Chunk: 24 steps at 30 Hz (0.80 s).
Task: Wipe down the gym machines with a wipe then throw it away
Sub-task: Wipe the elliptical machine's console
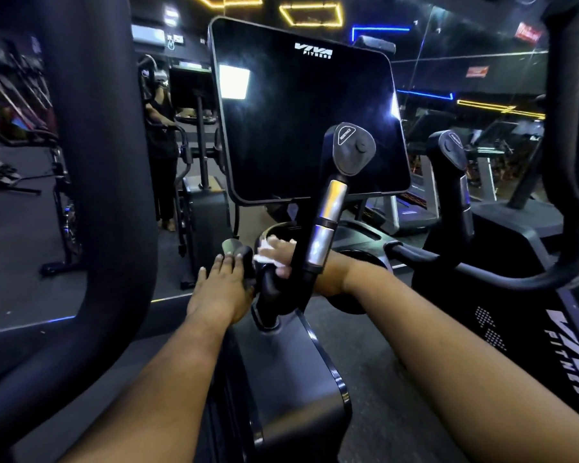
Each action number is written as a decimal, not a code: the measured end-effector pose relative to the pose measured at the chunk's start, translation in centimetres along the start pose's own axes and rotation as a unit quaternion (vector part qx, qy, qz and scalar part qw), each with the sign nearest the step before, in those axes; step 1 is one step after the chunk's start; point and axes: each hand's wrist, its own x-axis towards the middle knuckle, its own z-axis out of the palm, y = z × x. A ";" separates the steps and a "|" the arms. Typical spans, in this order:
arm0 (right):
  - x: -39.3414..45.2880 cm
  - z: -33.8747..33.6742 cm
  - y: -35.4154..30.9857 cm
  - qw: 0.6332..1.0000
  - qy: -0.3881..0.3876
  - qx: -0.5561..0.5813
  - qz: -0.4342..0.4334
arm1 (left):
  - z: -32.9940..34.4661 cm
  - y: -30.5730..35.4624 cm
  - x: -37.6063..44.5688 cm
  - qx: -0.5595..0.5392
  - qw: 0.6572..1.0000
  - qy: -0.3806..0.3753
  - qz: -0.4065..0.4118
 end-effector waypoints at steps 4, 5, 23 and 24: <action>-4.1 -0.8 2.5 1.000 0.014 -0.018 -0.007 | 0.0 0.1 -0.3 0.006 1.000 0.013 0.002; -4.7 -1.3 3.2 1.000 0.005 -0.016 0.014 | 0.1 0.0 -0.2 0.006 1.000 0.013 0.003; 0.5 -4.2 11.1 0.965 -0.001 -0.025 0.260 | 0.7 -0.3 0.8 0.020 1.000 0.021 -0.001; 0.5 -4.2 10.6 0.966 0.000 -0.019 0.259 | 0.7 -0.3 0.9 0.017 1.000 0.020 -0.001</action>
